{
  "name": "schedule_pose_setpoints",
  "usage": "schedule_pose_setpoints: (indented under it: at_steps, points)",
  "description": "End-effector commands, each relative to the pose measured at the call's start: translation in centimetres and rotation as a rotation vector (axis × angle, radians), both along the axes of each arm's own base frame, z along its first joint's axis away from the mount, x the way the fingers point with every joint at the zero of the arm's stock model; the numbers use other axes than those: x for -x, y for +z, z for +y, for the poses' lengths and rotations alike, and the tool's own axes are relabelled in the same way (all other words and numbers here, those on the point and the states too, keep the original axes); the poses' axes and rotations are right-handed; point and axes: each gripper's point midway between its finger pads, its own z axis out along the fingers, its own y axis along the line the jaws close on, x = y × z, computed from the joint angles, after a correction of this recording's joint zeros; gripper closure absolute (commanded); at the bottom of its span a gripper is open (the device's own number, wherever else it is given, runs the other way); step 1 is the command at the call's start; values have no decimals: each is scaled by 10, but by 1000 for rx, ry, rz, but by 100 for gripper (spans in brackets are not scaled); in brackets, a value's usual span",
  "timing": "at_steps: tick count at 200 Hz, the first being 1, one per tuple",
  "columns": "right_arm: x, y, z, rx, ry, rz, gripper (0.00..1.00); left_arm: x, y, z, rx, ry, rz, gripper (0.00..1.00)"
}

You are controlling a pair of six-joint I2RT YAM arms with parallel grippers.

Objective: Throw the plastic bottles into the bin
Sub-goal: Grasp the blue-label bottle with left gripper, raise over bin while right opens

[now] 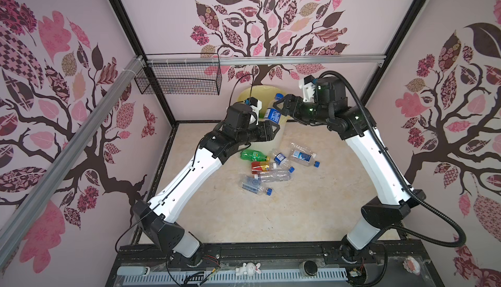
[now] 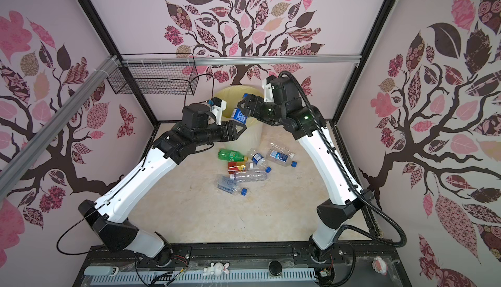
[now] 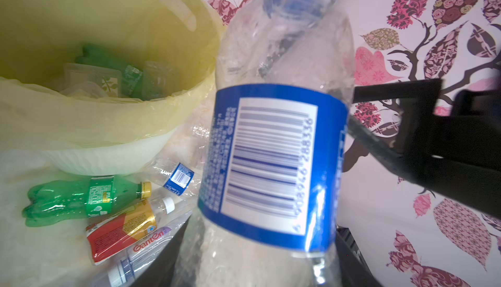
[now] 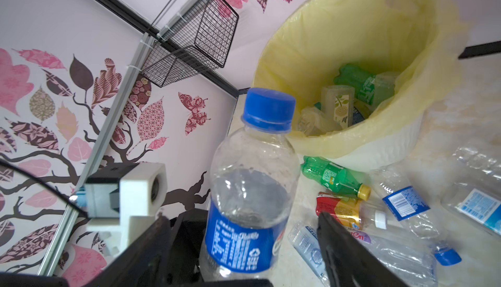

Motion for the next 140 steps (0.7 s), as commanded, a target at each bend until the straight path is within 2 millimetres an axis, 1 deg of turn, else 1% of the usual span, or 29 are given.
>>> schedule_pose_setpoints:
  at_steps: [1, 19, 36, 56, 64, 68, 70, 72, 91, 119, 140]
  points:
    - [-3, 10, -6, 2, -12, -20, 1, -7, 25, 28, -48, 105, -78, 50]
    - [-6, 20, -12, 3, -30, -48, 0, -16, 28, 45, -63, 164, -89, 49]
    - [-6, 31, -16, 8, -46, -85, 0, -26, 37, 61, -78, 222, -113, 49]
    - [-6, 42, -20, 22, -61, -131, 0, -37, 58, 77, -89, 279, -178, 49]
    - [-8, 42, -21, 31, -66, -140, 0, -41, 67, 83, -90, 301, -202, 49]
    - [-9, 41, -21, 36, -68, -141, 1, -44, 68, 84, -96, 311, -207, 49]
    - [-9, 41, -22, 38, -70, -143, 0, -44, 79, 86, -84, 319, -229, 49]
    - [-10, 40, -22, 41, -72, -143, 0, -45, 83, 88, -80, 323, -240, 49]
    - [-12, 42, -22, 43, -73, -155, 1, -52, 111, 91, -70, 349, -317, 49]
    - [-9, 57, -27, 43, -87, -212, 0, -59, 154, 93, -36, 381, -434, 48]
    - [-5, 66, -33, 51, -103, -248, 0, -59, 188, 94, 6, 393, -521, 48]
